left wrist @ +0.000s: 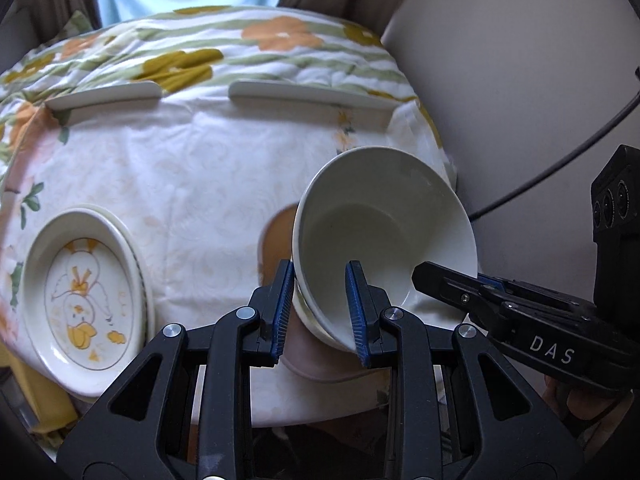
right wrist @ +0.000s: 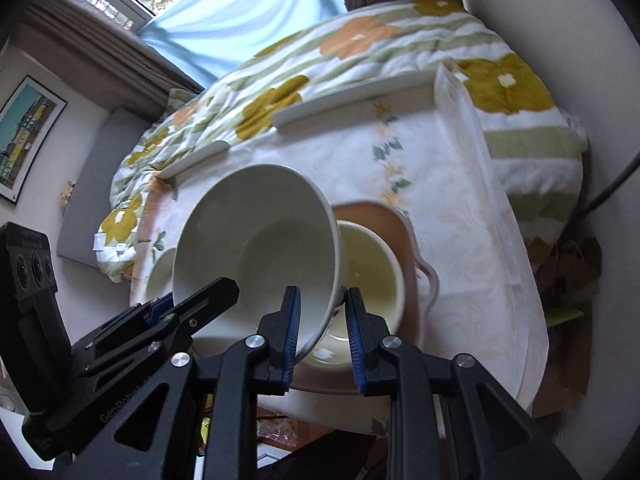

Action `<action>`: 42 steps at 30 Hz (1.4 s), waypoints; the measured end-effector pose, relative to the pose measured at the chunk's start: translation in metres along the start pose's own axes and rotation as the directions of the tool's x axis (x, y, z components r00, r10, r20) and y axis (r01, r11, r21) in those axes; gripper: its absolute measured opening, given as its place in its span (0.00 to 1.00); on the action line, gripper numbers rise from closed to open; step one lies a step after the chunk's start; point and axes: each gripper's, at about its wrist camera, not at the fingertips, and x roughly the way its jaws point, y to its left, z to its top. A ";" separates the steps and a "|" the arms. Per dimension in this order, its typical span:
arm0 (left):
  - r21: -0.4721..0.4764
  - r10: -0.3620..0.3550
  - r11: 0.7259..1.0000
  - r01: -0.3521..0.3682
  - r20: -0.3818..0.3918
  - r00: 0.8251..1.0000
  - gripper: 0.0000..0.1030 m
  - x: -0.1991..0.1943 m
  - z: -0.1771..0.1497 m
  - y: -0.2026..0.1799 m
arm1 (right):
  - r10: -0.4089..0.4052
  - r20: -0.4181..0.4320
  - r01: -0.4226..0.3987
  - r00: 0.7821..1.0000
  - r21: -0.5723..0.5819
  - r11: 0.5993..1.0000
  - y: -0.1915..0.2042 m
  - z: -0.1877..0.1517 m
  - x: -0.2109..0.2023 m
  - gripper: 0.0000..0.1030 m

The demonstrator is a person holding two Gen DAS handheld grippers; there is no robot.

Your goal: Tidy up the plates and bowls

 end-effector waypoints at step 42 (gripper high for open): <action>0.188 0.175 0.970 -0.156 -0.091 0.980 0.23 0.048 -0.002 -0.015 | -0.203 -0.004 0.199 0.979 -0.193 0.961 0.004 -0.022 0.025 0.21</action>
